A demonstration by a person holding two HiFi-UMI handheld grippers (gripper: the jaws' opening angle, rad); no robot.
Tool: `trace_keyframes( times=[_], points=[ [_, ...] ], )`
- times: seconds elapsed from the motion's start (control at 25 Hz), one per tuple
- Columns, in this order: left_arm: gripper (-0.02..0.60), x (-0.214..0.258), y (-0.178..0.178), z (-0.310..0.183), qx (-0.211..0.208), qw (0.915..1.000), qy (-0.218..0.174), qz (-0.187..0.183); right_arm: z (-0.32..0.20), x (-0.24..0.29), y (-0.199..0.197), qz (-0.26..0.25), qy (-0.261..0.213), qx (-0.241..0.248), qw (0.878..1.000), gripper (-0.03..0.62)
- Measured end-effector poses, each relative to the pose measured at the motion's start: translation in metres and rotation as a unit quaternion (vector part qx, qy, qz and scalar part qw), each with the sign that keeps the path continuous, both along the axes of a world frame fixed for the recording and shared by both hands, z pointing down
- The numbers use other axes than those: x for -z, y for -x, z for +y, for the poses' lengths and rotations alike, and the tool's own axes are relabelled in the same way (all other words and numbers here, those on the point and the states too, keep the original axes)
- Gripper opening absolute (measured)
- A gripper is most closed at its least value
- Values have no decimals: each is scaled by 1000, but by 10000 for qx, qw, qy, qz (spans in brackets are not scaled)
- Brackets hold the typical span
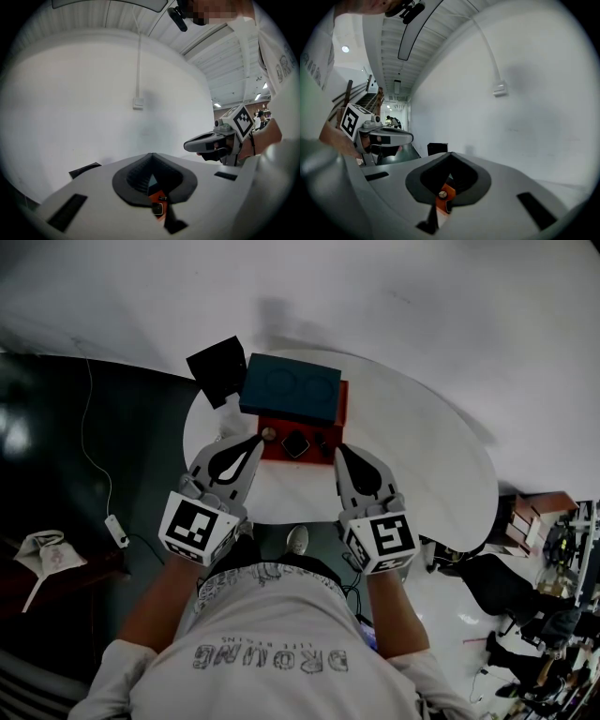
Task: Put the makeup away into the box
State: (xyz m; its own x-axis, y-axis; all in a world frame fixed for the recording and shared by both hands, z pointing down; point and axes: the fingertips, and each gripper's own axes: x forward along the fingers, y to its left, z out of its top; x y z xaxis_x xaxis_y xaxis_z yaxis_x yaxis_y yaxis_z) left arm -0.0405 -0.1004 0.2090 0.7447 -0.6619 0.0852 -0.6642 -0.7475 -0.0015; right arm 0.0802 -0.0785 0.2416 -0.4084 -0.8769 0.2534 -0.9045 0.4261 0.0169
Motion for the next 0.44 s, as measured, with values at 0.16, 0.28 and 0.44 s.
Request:
trace_keyframes(
  times=[0.16, 0.28, 0.44],
  points=[
    [20, 1, -1, -1, 5, 10000, -12, 3, -1, 2, -1, -18, 32, -49, 10000, 5],
    [20, 0, -2, -1, 4, 10000, -15, -14, -1, -1, -4, -3, 28, -30, 10000, 5],
    [20, -2, -3, -3, 14, 10000, 32, -57, -4, -3, -6, 9, 46, -2, 10000, 5]
  ],
)
